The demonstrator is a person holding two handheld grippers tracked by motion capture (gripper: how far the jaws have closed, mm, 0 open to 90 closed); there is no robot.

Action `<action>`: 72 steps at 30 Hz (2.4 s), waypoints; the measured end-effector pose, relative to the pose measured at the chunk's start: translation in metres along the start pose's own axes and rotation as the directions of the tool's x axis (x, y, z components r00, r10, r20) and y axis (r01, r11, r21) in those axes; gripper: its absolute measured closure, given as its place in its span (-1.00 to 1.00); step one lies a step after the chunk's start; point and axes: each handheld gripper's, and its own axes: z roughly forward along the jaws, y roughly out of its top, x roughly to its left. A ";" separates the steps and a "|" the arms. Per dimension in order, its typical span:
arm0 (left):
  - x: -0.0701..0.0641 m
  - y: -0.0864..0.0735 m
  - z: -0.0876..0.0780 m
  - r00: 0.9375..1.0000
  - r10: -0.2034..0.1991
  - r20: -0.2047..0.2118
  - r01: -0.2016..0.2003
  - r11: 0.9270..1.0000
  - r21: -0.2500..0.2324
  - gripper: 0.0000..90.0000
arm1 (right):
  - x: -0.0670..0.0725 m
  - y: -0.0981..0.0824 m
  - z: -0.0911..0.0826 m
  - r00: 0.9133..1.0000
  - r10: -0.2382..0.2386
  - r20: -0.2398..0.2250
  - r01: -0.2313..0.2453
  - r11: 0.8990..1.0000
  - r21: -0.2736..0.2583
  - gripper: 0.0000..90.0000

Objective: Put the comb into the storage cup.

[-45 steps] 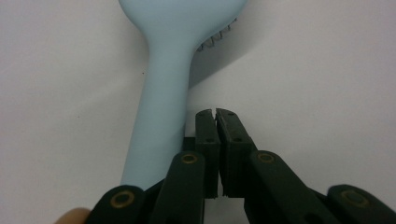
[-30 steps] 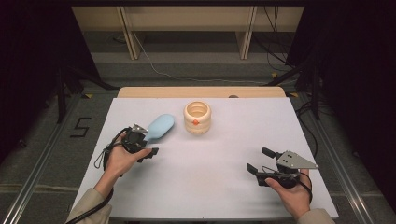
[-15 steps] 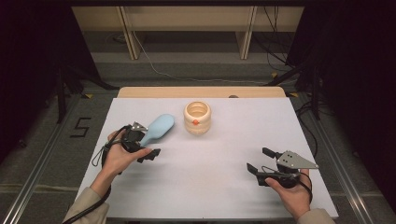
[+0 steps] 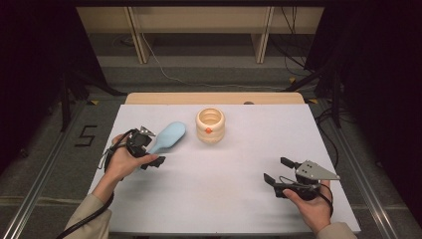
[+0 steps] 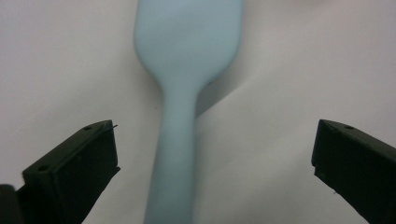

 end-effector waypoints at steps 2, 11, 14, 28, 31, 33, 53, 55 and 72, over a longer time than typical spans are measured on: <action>0.003 0.003 0.001 1.000 0.011 -0.018 -0.010 1.000 0.025 -0.97 | 0.000 0.000 0.000 1.000 0.000 0.000 0.000 1.000 0.000 -0.64; 0.010 0.014 0.011 0.999 0.007 -0.043 -0.003 0.996 0.091 -0.87 | -0.001 0.000 0.000 1.000 0.005 0.002 -0.005 1.000 0.000 -0.64; 0.013 0.017 0.016 0.998 -0.010 -0.055 0.016 0.992 0.124 -0.82 | -0.001 -0.001 0.000 1.000 0.007 0.004 -0.007 1.000 -0.001 -0.64; 0.018 0.023 0.031 0.999 -0.022 -0.033 0.027 0.985 0.168 -0.73 | -0.001 0.000 0.000 1.000 0.005 0.004 -0.005 1.000 -0.001 -0.64; 0.020 0.024 0.031 0.999 -0.021 -0.026 0.025 0.985 0.171 -0.68 | -0.001 -0.001 0.000 1.000 0.005 0.005 -0.005 1.000 -0.002 -0.64; 0.021 0.024 0.031 0.999 -0.026 -0.019 0.029 0.985 0.168 -0.66 | -0.001 -0.001 0.000 1.000 0.006 0.005 -0.006 1.000 -0.001 -0.64; 0.022 0.030 0.038 0.998 -0.045 0.031 0.038 0.978 0.204 -0.52 | -0.001 0.000 -0.001 1.000 0.002 0.006 -0.002 1.000 -0.002 -0.64; 0.021 0.030 0.040 0.998 -0.048 0.034 0.040 0.978 0.203 -0.51 | -0.001 0.000 -0.001 1.000 0.002 0.006 -0.002 1.000 -0.003 -0.64; 0.024 0.034 0.045 0.996 -0.055 0.070 0.036 0.968 0.250 -0.46 | -0.001 0.000 0.000 1.000 0.000 0.001 0.000 1.000 0.001 -0.64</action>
